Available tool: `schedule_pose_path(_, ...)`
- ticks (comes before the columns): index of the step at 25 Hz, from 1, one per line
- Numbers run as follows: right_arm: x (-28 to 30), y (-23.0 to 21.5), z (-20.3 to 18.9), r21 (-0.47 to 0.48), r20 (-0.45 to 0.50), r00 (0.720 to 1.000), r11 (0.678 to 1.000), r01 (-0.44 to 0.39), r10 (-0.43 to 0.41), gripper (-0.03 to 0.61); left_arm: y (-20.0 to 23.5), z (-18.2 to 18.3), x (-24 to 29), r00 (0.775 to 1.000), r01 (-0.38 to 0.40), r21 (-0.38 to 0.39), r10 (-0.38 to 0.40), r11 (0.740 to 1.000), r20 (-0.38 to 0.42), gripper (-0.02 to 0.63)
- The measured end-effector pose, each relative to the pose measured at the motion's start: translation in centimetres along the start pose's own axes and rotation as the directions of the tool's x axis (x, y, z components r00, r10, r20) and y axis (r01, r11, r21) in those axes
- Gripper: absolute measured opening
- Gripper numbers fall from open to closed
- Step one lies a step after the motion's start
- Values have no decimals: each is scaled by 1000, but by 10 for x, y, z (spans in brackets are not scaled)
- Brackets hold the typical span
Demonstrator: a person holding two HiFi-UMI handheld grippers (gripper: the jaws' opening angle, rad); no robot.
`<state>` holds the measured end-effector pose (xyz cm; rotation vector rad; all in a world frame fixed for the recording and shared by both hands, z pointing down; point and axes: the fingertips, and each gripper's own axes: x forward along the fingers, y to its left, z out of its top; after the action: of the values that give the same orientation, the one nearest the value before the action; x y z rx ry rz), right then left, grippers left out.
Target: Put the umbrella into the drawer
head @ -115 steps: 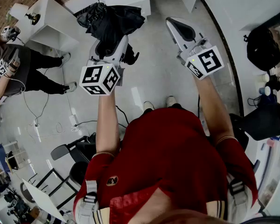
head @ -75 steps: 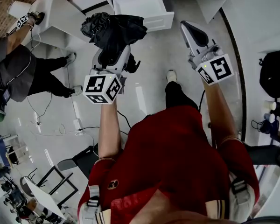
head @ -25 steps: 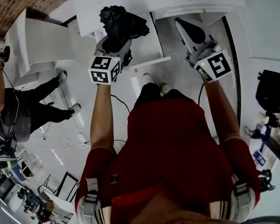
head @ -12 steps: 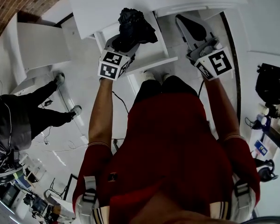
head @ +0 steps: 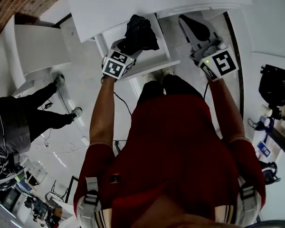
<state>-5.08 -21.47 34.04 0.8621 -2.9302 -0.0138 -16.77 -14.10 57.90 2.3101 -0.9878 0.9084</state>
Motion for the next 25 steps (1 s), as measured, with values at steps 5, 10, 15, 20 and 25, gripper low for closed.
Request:
schedule_pose_path(5,-1,-10,-9,3,-21,1000,1000,1,-1,-3,6,-19,20,996,20,-8,-20,1000,-86,264)
schedule_pose_path(10,-4,-17,-16,8,-37,999,1000,8,-7,-3,14,-34,38,989,31,-44,-37,999,-141,264)
schedule_pose_path(15,-6,-26,-21,13,-45,999,1000,20,-19,-3,19,-44,58,976,48,-60,-60,997,-207,264)
schedule_pose_path(20,-8,-35,-27,26,-55,998,999,30,-29,-3,21,-54,74,966,43,-120,-72,992,-247,264)
schedule_pose_path(25,-9,-39,-33,20,-65,998,999,25,-24,-3,29,-58,87,965,21,-226,-79,974,-251,264)
